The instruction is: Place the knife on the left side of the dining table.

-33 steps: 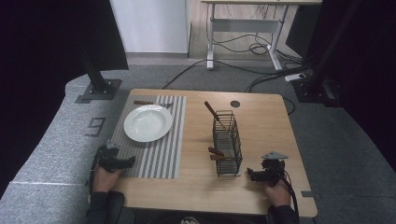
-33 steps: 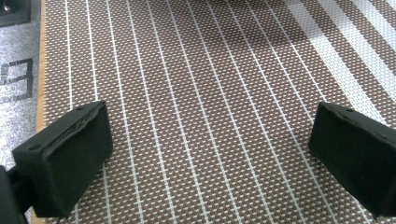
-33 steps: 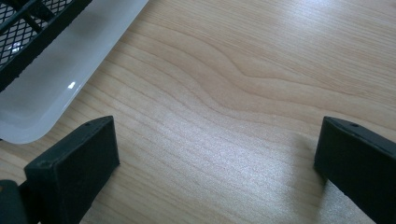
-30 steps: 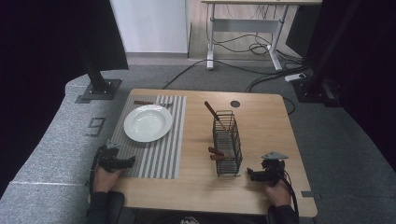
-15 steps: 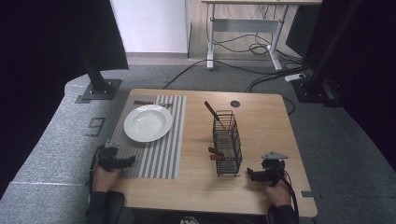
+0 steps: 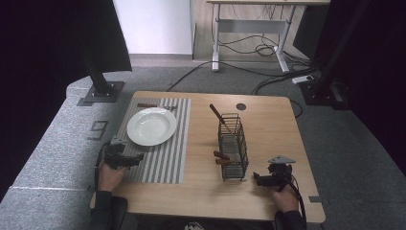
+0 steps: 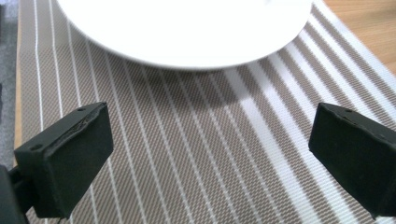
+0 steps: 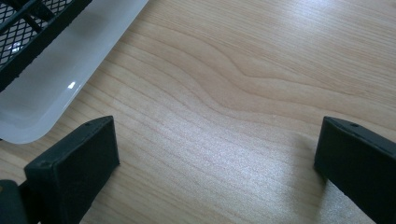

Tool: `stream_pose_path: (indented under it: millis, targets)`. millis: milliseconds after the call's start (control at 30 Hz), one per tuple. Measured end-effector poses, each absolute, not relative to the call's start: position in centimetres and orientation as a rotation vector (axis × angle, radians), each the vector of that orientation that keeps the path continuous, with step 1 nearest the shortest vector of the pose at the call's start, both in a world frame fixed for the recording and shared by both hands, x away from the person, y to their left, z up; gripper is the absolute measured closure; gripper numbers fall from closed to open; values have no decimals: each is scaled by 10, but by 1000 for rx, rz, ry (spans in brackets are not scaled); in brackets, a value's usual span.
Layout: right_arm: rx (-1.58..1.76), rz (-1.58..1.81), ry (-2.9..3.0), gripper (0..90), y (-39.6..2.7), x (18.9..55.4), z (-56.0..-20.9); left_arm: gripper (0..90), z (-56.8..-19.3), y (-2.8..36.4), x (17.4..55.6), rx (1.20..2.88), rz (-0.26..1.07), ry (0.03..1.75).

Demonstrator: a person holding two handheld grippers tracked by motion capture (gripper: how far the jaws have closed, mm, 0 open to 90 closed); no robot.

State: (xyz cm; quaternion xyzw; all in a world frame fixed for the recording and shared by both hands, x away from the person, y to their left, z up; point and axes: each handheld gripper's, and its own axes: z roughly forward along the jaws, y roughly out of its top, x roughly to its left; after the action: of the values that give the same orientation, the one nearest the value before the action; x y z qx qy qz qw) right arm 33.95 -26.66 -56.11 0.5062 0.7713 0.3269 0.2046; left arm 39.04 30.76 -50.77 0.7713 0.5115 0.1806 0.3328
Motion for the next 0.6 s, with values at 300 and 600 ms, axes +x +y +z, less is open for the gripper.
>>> stream_pose_path:
  millis: [300,600]
  targets:
    - [1412,912,2151,0,-267,340,-561,0,-493,296,400,2012,450,1308]
    - [1411,912,2151,0,-267,340,-561,0,-468,273,415,2030,447,1247]
